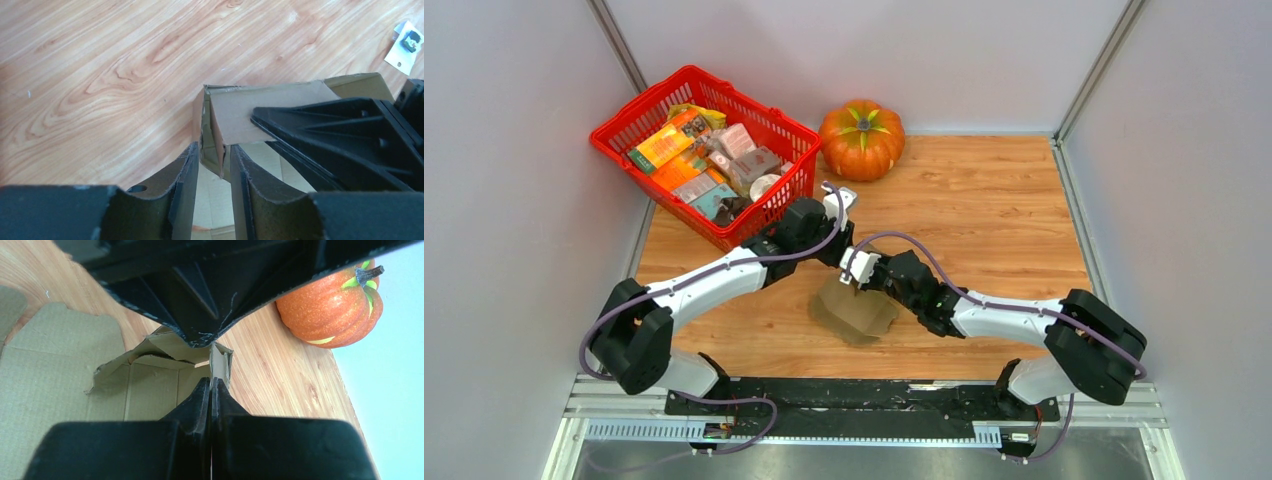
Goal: Fold the paper box
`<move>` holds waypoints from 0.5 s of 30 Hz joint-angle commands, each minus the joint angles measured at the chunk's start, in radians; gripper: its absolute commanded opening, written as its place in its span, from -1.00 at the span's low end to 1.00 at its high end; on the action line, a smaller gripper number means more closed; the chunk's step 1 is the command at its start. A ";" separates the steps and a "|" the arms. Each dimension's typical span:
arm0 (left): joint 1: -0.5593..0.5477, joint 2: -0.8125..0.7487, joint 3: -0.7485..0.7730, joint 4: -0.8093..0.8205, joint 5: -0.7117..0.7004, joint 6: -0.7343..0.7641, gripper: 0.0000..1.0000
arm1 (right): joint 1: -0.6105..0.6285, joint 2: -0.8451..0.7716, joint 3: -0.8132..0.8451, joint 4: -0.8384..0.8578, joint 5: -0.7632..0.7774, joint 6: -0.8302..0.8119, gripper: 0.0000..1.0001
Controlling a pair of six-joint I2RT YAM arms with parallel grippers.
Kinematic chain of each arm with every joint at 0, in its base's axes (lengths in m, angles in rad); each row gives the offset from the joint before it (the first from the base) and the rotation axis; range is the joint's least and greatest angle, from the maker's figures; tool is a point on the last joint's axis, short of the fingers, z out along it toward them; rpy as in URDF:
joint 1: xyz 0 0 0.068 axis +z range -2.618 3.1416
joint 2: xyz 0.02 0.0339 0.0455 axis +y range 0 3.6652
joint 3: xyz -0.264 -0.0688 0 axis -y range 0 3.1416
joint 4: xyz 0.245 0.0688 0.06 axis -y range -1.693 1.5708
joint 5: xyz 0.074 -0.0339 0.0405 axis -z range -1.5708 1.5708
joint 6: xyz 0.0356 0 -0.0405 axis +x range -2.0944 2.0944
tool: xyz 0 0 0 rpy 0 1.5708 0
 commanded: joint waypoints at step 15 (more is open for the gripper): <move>-0.039 0.059 0.027 0.022 -0.126 0.021 -1.00 | 0.012 -0.113 0.004 -0.105 0.054 0.319 -0.10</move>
